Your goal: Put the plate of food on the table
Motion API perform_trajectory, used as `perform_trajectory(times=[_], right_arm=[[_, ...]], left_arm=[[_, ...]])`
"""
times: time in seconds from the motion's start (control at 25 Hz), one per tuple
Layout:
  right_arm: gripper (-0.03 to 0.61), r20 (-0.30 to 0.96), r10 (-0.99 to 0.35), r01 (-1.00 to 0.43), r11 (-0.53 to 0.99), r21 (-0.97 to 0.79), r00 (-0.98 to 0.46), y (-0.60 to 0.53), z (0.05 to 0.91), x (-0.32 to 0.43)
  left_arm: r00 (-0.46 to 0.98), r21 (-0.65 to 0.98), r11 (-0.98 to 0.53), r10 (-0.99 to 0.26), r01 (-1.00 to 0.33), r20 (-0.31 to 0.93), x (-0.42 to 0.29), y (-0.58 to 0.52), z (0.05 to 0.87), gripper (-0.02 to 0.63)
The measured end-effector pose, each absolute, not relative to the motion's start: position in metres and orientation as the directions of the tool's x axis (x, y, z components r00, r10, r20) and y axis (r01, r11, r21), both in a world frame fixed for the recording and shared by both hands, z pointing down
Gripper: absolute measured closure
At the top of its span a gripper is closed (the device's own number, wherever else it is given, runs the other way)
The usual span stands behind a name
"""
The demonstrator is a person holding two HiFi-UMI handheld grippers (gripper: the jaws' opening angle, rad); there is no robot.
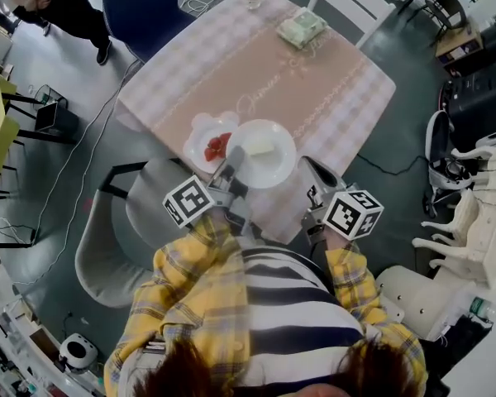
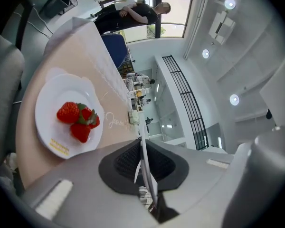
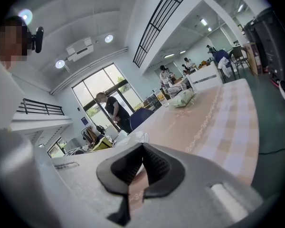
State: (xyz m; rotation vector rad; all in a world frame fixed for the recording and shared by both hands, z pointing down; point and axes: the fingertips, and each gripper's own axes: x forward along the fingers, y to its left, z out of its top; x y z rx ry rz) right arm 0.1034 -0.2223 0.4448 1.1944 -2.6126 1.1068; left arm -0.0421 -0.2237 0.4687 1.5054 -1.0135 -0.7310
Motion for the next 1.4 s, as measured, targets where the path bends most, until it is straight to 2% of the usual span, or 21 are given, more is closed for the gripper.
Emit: perform_trajectory(times=[0.4, 0.92, 1.4], right_arm=[[0.580, 0.336, -0.606, -0.673, 0.497, -0.548, -0.721, -0.292, 0.434, 0.057], [0.580, 0.361, -0.492, -0.609, 0.604, -0.514, -0.792, -0.365, 0.435, 0.033], [0.580, 0.360, -0.430, -0.560, 0.662, -0.498, -0.828, -0.406, 0.433, -0.010]], left_arm=[[0.441, 0.970, -0.036, -0.894, -0.239, 0.076, -0.079, -0.275, 0.460, 0.595], [0.355, 0.963, 0.025, -0.927, -0.267, 0.122, -0.095, -0.331, 0.466, 0.595], [0.382, 0.966, -0.001, -0.918, -0.259, 0.102, -0.128, -0.377, 0.473, 0.594]])
